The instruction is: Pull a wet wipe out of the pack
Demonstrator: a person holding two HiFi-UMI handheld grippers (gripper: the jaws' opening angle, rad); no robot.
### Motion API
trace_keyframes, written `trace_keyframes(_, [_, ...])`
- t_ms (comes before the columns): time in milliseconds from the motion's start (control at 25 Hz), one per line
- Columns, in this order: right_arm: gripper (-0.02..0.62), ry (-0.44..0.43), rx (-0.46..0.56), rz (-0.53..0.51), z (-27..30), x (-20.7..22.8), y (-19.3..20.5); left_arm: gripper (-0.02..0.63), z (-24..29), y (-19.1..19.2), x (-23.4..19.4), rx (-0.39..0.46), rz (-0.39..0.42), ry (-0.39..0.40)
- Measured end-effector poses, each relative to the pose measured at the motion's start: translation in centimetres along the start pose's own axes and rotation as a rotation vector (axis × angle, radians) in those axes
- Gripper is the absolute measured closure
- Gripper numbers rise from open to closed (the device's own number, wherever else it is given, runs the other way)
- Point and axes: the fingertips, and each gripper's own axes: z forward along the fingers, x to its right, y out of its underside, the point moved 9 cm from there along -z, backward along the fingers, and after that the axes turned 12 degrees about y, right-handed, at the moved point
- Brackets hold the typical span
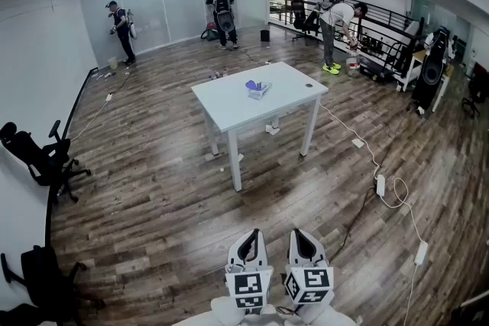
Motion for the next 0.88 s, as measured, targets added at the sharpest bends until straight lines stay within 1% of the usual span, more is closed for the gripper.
trace_keyframes(160, [0.586,-0.005,0.023,0.018,-0.1,0.8,-0.8,0.606,0.7,-0.5,1.2,0.007,0.009,0.014])
trace_keyframes(320, [0.586,-0.011,0.028,0.034,0.0,1.9,-0.6,0.605,1.5,-0.2,2.2,0.003,0.019,0.018])
trace_keyframes(720, [0.586,-0.038,0.010,0.028,1.0,3.6,-0.9,0.605,2.7,-0.5,3.2,-0.016,0.022,-0.013])
trace_keyframes(880, [0.586,-0.036,0.013,0.039,1.4,4.1,-1.1,0.605,2.9,-0.5,3.3,-0.005,0.044,-0.016])
